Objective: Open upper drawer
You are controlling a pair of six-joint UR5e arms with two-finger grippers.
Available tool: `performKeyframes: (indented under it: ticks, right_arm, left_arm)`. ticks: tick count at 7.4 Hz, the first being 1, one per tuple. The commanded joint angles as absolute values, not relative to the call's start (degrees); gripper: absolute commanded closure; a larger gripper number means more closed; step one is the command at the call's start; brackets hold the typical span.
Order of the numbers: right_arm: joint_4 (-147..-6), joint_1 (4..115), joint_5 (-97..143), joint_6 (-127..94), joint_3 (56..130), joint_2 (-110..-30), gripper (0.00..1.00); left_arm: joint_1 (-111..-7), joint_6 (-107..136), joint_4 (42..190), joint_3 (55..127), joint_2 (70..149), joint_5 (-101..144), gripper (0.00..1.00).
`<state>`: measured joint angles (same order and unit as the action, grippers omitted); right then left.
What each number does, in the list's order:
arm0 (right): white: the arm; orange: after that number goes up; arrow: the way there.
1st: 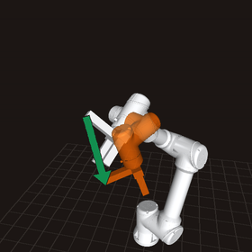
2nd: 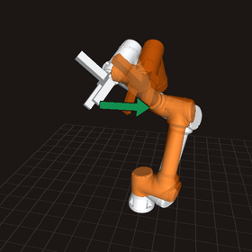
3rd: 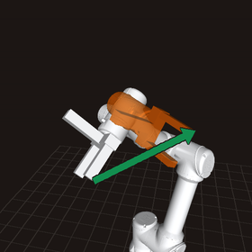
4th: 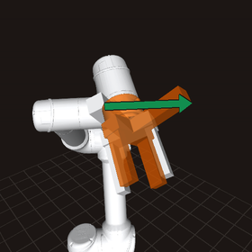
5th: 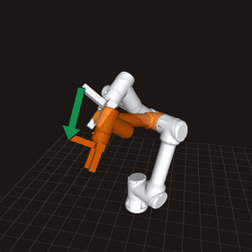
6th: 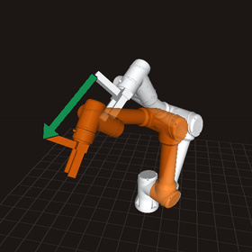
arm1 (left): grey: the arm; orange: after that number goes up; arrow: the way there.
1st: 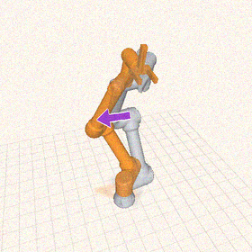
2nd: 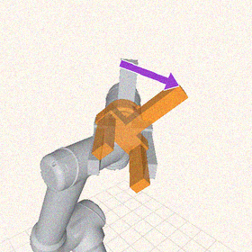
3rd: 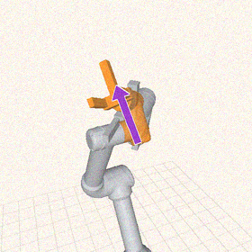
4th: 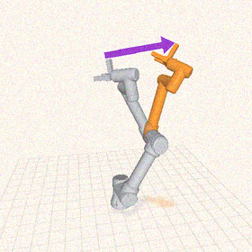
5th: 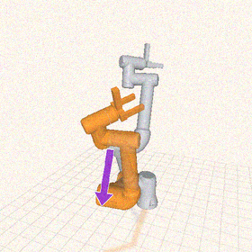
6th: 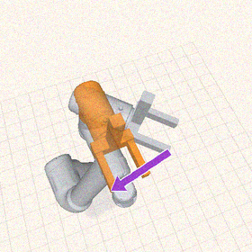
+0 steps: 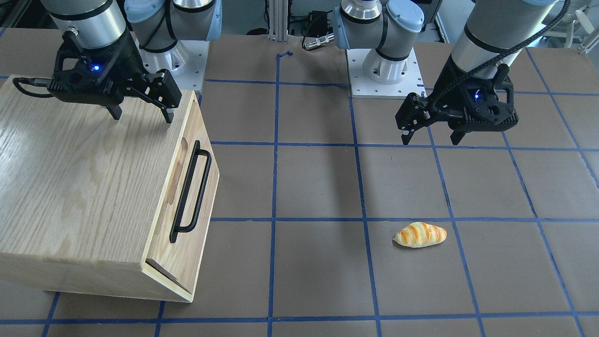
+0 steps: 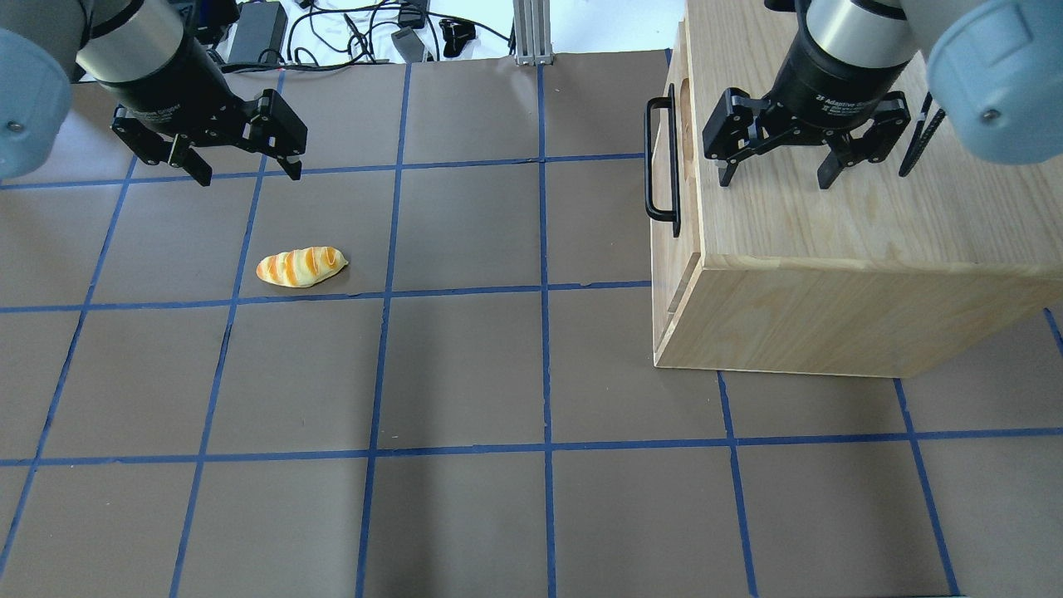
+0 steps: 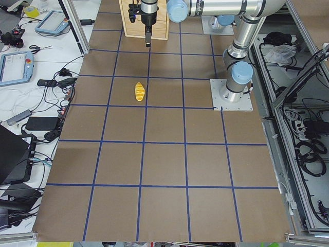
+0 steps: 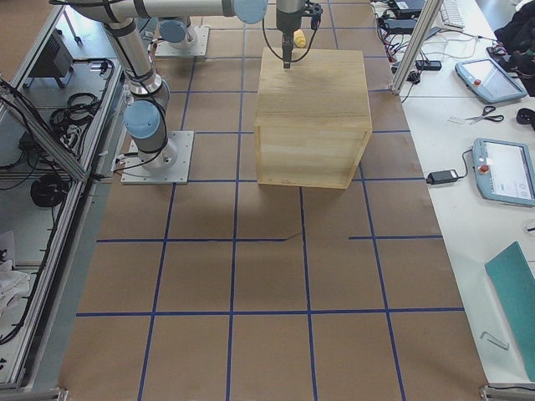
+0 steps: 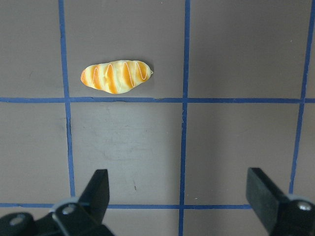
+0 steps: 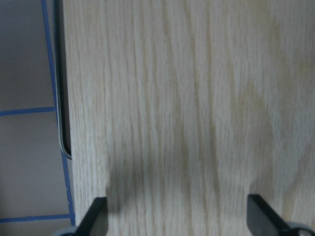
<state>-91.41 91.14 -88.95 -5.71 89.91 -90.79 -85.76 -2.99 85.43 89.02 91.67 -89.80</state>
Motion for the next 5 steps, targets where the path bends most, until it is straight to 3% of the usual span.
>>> performKeyframes:
  ticks: [1, 5]
  right_arm:
    - [-91.41, 91.14, -88.95, -5.71, 89.91, -90.79, 0.00]
    - [-91.41, 91.14, -88.86, -5.71, 89.91, -90.79, 0.00]
  left_arm:
    - [-85.69, -2.99, 85.52, 89.03, 91.67, -90.00, 0.00]
    - [-85.96, -2.38, 85.34, 88.07, 92.81, -90.17, 0.00]
